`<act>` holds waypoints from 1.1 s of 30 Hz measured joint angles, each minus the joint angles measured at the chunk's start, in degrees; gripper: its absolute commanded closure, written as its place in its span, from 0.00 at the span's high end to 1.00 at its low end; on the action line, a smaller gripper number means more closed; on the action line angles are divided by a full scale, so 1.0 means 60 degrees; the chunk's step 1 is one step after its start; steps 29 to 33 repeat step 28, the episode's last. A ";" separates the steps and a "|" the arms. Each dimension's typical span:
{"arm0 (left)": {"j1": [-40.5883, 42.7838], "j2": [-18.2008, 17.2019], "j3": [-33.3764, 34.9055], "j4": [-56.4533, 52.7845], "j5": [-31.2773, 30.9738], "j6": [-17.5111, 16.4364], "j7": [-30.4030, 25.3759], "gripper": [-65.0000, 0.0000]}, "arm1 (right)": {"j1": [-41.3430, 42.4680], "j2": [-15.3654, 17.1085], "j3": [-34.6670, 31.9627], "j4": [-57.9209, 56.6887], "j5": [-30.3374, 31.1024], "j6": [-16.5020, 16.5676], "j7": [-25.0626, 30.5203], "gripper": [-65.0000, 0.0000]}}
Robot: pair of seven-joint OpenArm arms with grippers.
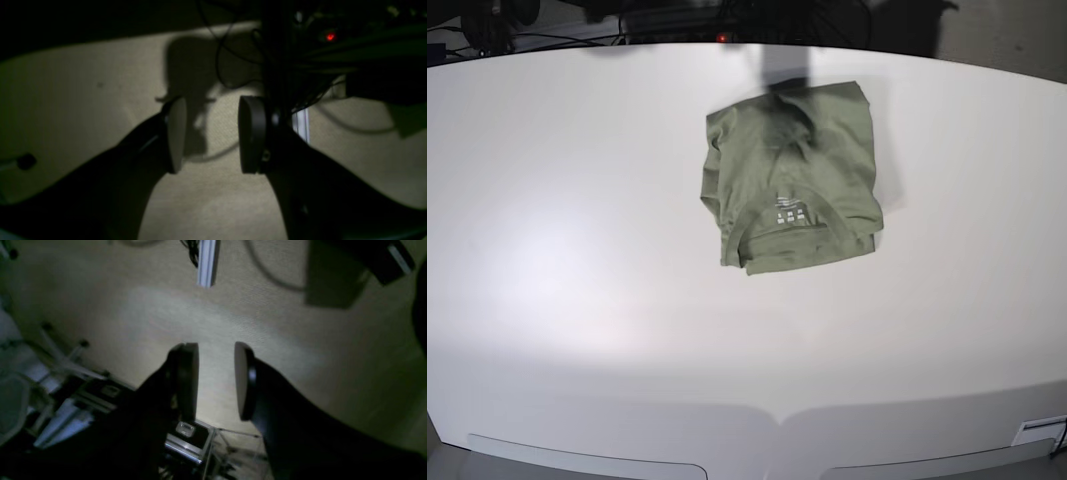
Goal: Fold the T-shirt properly
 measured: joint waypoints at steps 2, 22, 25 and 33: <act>-0.0557 -0.0022 0.0000 -0.1235 0.0153 0.0022 0.0007 0.38 | 0.0831 -0.0025 -0.0954 -0.1137 -0.0627 -0.0004 0.0809 0.29; -0.2900 0.0091 -0.0011 -0.4583 -0.0127 0.0025 0.0758 0.38 | 0.4819 -0.0255 -0.6601 -0.5515 -0.2473 -0.1333 0.1883 0.29; -0.2900 0.0186 -0.0011 -0.4575 -0.0127 0.0029 0.0714 0.38 | 0.4801 -0.0259 -0.6601 -0.5515 -0.2477 -0.1333 0.1858 0.29; -0.2900 0.0342 -0.0011 -0.4455 -0.0124 0.0025 0.0725 0.38 | 0.4827 -0.0259 -0.6601 -0.5515 -0.2477 -0.1333 0.1949 0.29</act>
